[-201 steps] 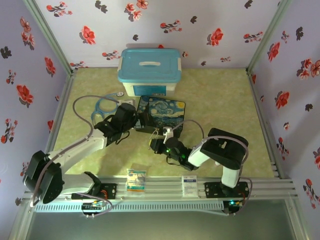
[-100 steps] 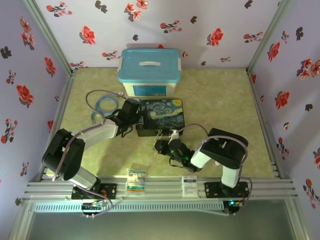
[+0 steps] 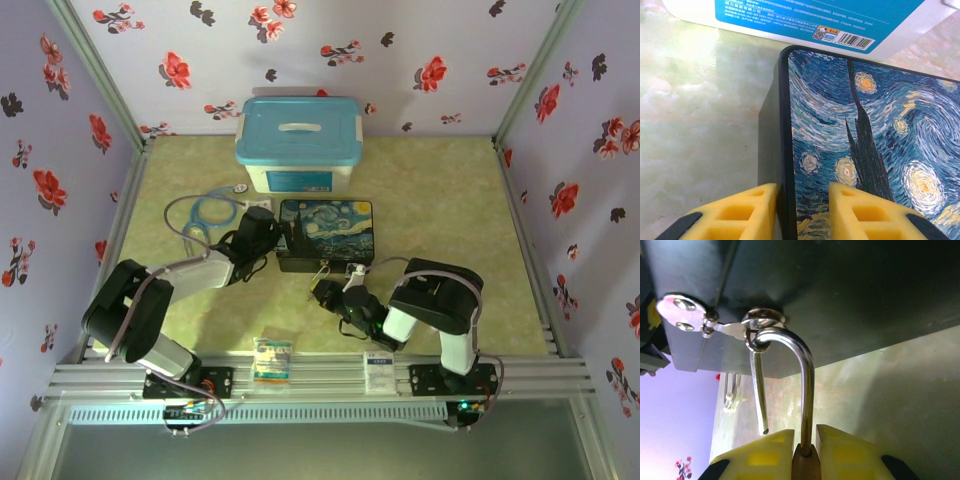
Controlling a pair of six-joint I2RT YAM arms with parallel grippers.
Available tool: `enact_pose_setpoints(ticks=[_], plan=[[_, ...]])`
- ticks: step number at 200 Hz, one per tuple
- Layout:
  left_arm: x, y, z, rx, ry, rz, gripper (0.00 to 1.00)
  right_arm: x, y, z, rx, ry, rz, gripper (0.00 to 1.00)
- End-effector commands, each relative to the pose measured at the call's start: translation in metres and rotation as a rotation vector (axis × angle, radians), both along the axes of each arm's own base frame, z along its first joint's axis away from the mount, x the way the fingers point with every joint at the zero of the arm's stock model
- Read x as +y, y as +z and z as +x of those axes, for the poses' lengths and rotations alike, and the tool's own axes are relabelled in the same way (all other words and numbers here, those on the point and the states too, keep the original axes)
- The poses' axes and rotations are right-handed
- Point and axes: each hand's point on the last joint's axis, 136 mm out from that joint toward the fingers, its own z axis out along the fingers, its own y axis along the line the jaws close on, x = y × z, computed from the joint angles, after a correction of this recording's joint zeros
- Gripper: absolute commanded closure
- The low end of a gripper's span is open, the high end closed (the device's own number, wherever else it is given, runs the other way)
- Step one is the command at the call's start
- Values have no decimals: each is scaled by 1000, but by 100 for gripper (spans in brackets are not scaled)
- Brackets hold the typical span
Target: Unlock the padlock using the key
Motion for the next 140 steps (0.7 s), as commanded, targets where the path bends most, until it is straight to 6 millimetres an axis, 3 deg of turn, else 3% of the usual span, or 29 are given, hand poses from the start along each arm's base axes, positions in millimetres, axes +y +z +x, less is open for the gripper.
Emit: enact_pose_setpoints(ticks=[1,19,60,92,111,140], plan=[[21,-68,-44,224,-15,125,70,-24,-23,4,52,-121,-94,100],[22,-72,-46,235,-12,130,72,-18,-17,9,43,-137,-65,100],[27,-78,-51,250,0,138,72,-31,-1,17,-31,-244,-57,100],[28,-81,-54,259,5,141,72,-24,17,14,-82,-223,-228,100],[32,-84,-55,276,20,157,72,-34,11,14,-73,-248,-313,100],[29,-88,-55,289,23,156,72,-45,-4,14,-50,-300,-242,100]])
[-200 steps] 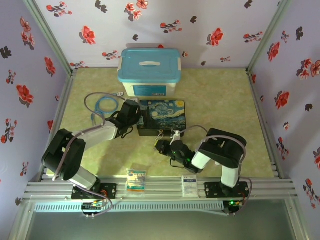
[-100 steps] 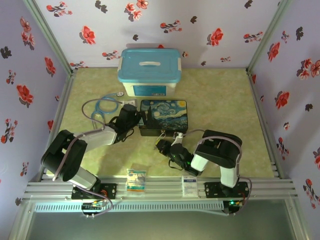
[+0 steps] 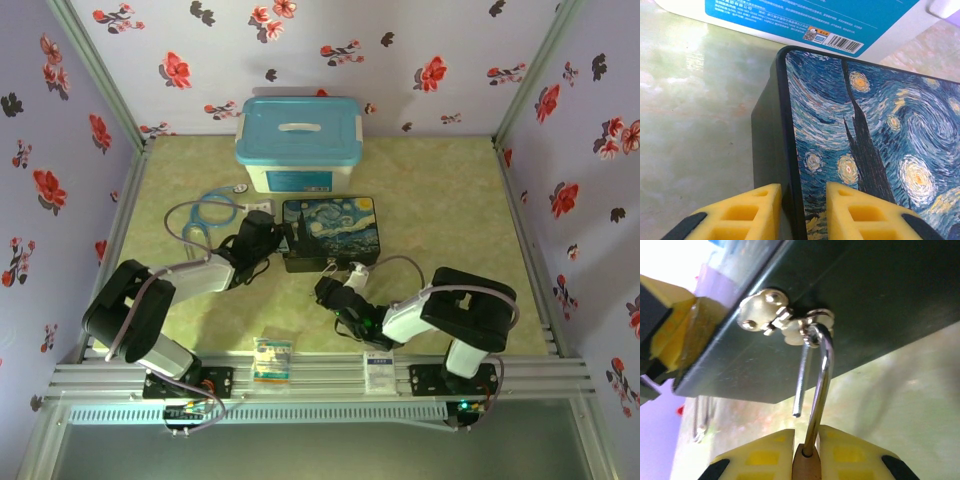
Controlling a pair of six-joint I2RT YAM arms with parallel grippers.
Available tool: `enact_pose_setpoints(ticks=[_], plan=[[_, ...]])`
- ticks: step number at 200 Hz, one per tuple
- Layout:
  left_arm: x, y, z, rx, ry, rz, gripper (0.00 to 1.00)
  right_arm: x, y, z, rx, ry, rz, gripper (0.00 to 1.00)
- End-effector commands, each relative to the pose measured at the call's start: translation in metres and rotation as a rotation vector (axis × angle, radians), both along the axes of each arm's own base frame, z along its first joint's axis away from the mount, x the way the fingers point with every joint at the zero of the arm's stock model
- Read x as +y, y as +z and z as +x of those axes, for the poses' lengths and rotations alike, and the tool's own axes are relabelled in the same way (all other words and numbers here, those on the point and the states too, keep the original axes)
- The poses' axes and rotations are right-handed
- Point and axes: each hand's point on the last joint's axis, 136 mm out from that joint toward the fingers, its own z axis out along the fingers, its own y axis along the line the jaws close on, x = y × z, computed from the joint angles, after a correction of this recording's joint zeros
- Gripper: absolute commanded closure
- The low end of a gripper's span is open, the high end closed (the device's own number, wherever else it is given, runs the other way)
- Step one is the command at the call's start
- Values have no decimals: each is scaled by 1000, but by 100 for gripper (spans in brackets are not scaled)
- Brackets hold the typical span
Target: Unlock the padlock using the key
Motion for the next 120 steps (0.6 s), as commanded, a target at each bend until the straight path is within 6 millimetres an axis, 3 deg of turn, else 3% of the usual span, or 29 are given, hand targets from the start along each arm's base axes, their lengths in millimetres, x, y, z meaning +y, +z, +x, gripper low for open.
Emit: enact_pose_setpoints(ticks=[1,26,53,66,86,120], plan=[[35,-87,-52,297,1,213,73,-28,-17,8,-24,-118,-49,100],[37,-90,-52,305,14,217,73,-21,-18,8,-66,-101,56,100],[42,-89,-52,299,30,236,73,-26,-27,5,-89,-136,122,100],[42,-89,-52,298,29,236,73,-27,-29,7,-95,-141,105,100],[42,-88,-52,300,27,240,73,-27,-15,9,-147,-133,79,100],[42,-89,-53,300,30,235,73,-48,-17,14,-126,-215,0,100]])
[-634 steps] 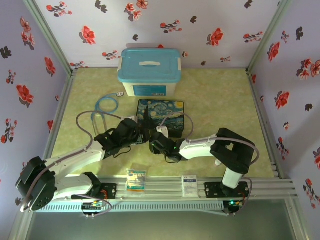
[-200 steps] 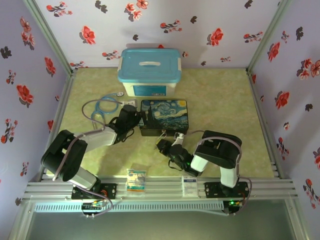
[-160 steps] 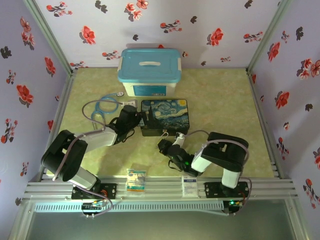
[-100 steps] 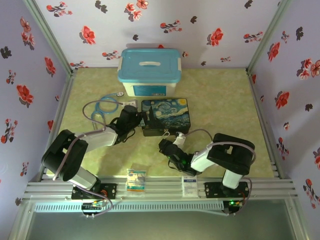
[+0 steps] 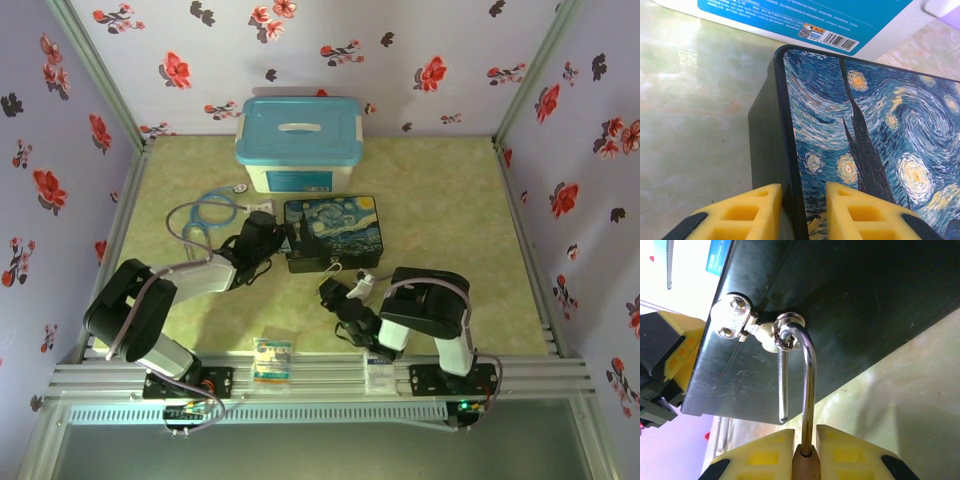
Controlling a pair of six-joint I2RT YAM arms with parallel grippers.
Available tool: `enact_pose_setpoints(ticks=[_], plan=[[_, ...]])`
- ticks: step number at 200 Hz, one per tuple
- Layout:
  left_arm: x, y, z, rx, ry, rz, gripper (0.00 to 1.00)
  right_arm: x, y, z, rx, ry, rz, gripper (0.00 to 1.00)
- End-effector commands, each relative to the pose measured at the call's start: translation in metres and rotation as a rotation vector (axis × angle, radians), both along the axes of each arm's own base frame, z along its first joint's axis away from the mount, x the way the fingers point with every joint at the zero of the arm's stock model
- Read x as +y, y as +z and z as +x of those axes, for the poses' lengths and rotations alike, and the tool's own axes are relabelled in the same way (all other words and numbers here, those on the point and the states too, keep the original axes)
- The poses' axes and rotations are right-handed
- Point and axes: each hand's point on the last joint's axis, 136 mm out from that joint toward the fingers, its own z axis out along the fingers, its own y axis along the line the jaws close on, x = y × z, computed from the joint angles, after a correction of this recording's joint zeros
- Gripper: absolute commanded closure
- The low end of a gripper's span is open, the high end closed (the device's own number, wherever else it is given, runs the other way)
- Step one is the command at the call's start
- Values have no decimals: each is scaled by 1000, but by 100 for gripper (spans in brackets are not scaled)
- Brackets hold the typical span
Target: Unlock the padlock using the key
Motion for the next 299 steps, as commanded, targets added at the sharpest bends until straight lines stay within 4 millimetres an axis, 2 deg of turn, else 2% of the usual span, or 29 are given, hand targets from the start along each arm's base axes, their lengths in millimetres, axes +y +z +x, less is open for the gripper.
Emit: enact_pose_setpoints(ticks=[1,17,53,72,115,131,144,165,181,208,225,239,261,285,299], plan=[[46,-89,-53,295,23,249,73,-39,-13,9,10,-148,-144,100],[46,-89,-53,297,19,255,73,-46,-20,8,56,-173,-192,100],[48,-90,-53,298,20,265,73,-39,6,15,-52,-160,-180,100],[49,-92,-53,303,21,270,73,-39,2,18,-45,-178,-160,100],[42,-84,-49,288,11,241,73,-13,14,11,-111,-183,-81,100],[31,-69,-42,260,-4,193,69,-4,13,9,-97,-158,-108,100],[21,-48,-33,218,-8,152,59,-2,12,7,-86,-155,-130,100],[8,-16,-19,146,-13,90,51,-4,6,6,-69,-157,-129,100],[0,-6,-9,130,-24,85,44,-2,1,5,-60,-149,-116,100],[-10,-23,-3,164,-32,77,35,-2,-2,4,-63,-145,-107,100],[-10,-39,-5,190,-24,79,34,-4,-1,3,-67,-144,-112,100],[-5,-52,-8,211,-16,111,41,-12,-2,3,-59,-172,-90,100],[7,-73,-16,246,10,161,60,-33,-4,5,-51,-280,44,100],[16,-87,-24,270,20,188,64,-29,9,8,-105,-269,-15,100],[21,-93,-29,282,24,203,65,-33,16,10,-124,-291,-23,100]])
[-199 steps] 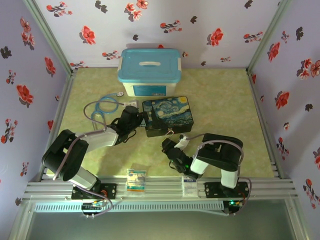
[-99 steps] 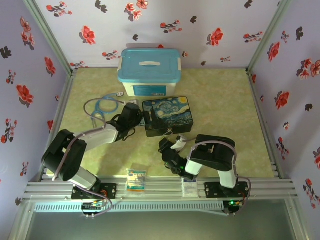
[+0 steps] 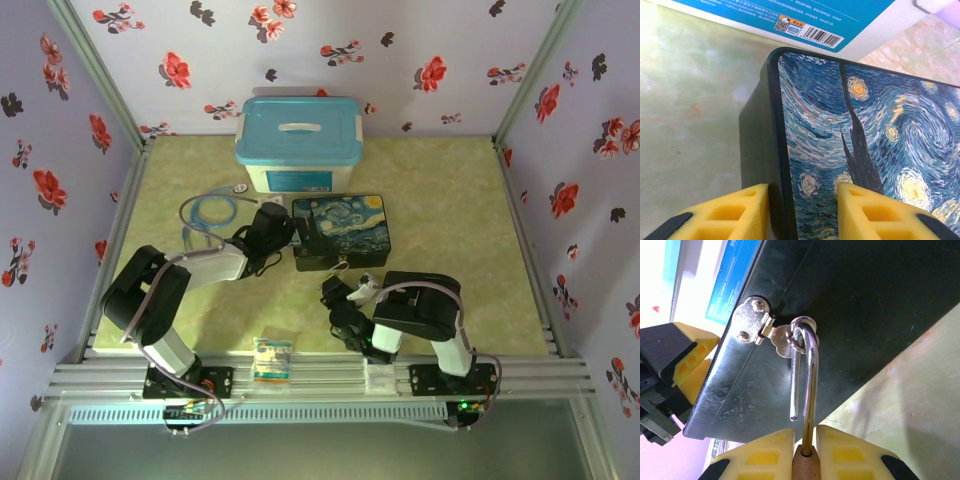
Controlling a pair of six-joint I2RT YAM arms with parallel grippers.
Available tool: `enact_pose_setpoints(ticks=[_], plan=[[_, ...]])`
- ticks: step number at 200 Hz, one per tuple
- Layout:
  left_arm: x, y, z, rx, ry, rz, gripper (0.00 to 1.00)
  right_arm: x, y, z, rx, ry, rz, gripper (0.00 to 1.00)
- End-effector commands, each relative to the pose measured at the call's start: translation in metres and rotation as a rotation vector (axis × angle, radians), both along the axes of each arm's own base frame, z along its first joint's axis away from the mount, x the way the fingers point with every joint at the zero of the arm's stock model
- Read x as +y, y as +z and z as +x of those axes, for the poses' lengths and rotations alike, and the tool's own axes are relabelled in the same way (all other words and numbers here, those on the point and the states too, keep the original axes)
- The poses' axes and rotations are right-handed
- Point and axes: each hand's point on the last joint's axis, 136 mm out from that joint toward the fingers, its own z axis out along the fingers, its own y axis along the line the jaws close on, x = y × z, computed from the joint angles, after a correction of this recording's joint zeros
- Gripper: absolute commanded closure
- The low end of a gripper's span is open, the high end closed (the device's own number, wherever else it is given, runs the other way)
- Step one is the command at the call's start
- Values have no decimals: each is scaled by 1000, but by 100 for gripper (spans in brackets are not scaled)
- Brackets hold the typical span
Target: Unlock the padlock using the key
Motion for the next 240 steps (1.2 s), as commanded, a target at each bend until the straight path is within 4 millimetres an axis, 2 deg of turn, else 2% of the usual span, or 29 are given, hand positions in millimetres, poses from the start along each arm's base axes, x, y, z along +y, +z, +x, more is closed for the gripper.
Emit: enact_pose_setpoints(ticks=[1,34,63,78,94,102,115,130,145,162,176,190,204,223,240], plan=[[48,-90,-45,241,31,247,65,-23,10,4,-57,-111,-38,100],[56,-95,-49,246,43,262,66,-52,21,11,-97,-256,-51,100],[57,-94,-49,244,37,277,67,-67,11,25,-67,-336,49,100],[57,-90,-49,234,34,273,67,-56,24,30,-85,-301,26,100],[56,-83,-47,218,27,269,67,-28,49,32,-129,-207,-48,100],[55,-80,-46,214,24,271,67,-21,53,31,-117,-192,-73,100],[54,-78,-44,211,17,279,67,-24,45,29,-61,-205,-116,100],[54,-78,-44,211,20,282,66,-44,42,28,-48,-285,-119,100],[54,-78,-43,210,26,275,67,-59,43,36,-60,-322,-66,100],[53,-80,-43,211,24,276,67,-57,47,44,-95,-279,-43,100],[54,-80,-42,212,27,276,67,-49,31,50,-35,-205,41,100],[51,-76,-38,199,22,274,67,-45,18,45,-11,-178,53,100],[49,-72,-34,195,15,282,67,-55,11,37,-13,-222,44,100],[46,-62,-30,180,13,274,66,-77,8,37,-18,-282,51,100],[46,-46,-29,151,32,239,67,-80,17,37,-38,-267,6,100]])
